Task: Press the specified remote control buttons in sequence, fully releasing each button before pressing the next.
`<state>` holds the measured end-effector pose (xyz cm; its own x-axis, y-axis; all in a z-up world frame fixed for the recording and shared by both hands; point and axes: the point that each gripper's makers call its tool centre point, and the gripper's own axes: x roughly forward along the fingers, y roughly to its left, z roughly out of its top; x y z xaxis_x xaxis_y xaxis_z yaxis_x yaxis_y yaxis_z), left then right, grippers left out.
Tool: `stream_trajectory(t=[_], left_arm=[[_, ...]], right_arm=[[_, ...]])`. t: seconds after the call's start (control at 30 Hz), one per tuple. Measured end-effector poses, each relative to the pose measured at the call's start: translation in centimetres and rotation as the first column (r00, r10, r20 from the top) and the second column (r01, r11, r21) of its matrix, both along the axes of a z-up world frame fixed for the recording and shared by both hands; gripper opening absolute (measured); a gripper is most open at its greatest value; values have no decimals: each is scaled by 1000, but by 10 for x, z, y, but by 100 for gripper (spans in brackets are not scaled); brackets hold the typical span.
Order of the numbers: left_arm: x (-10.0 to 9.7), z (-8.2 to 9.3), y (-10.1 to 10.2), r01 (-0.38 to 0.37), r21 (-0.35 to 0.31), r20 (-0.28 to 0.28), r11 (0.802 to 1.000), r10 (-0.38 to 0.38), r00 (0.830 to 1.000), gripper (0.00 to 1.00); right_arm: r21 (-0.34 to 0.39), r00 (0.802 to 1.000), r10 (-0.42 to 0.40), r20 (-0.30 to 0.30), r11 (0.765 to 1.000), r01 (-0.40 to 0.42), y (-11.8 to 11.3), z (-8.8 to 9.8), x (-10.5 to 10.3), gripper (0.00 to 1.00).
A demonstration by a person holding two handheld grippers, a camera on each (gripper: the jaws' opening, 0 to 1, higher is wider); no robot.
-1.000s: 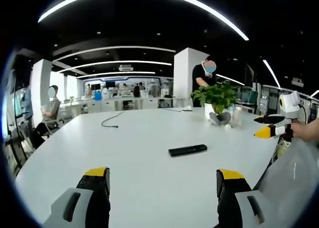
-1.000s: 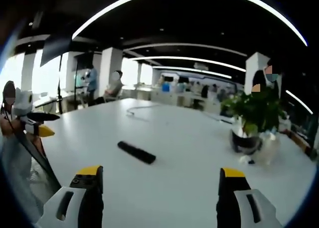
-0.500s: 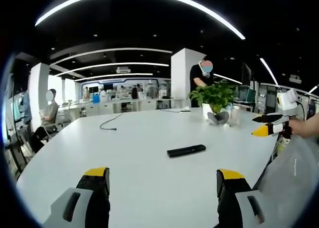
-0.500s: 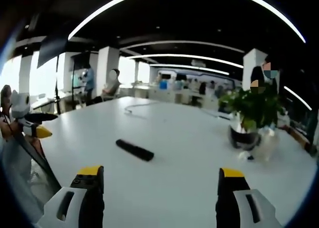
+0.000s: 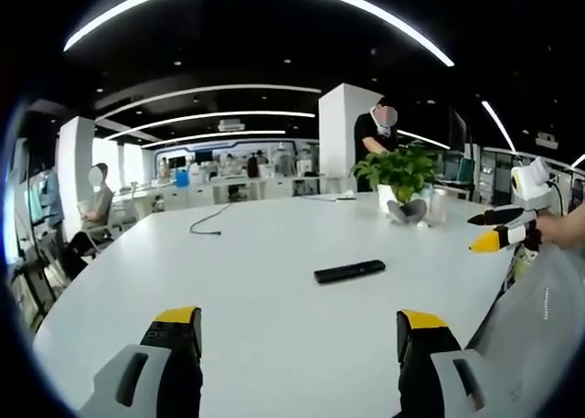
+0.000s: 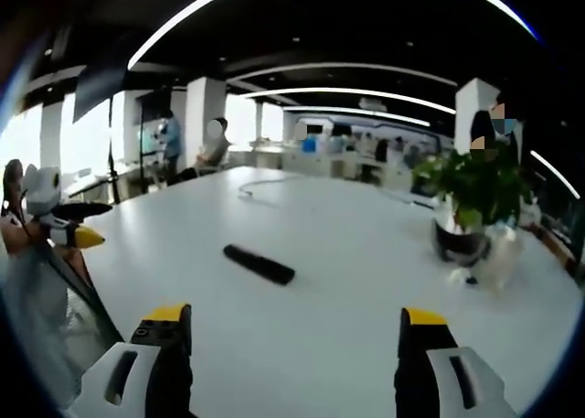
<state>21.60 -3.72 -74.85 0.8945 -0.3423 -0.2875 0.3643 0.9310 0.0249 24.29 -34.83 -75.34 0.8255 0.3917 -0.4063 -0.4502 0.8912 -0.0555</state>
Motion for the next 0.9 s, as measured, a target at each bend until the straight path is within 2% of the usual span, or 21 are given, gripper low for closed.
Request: stream_trajectory(t=[0.23, 0.4, 0.67, 0.77, 0.9], left_arm=[[0, 0, 2, -16, 16, -4, 1000, 16, 1000, 90], [-1, -1, 2, -6, 41, -2, 999, 6, 1000, 88], [0, 1, 5, -23, 27, 4, 999, 23, 1000, 88], [-1, 2, 3, -17, 12, 2, 1000, 17, 1000, 88], [-1, -2, 3, -11, 33, -15, 999, 12, 1000, 87]], right_arm=[[49, 1000, -4, 21, 999, 3, -2, 7, 0, 91], [58, 1000, 14, 23, 998, -16, 1, 8, -1, 90], [56, 997, 79, 3, 995, -79, 12, 3, -6, 85], [51, 996, 84, 24, 995, -85, 13, 7, -6, 81], [32, 996, 89, 4, 996, -89, 13, 2, -7, 79]])
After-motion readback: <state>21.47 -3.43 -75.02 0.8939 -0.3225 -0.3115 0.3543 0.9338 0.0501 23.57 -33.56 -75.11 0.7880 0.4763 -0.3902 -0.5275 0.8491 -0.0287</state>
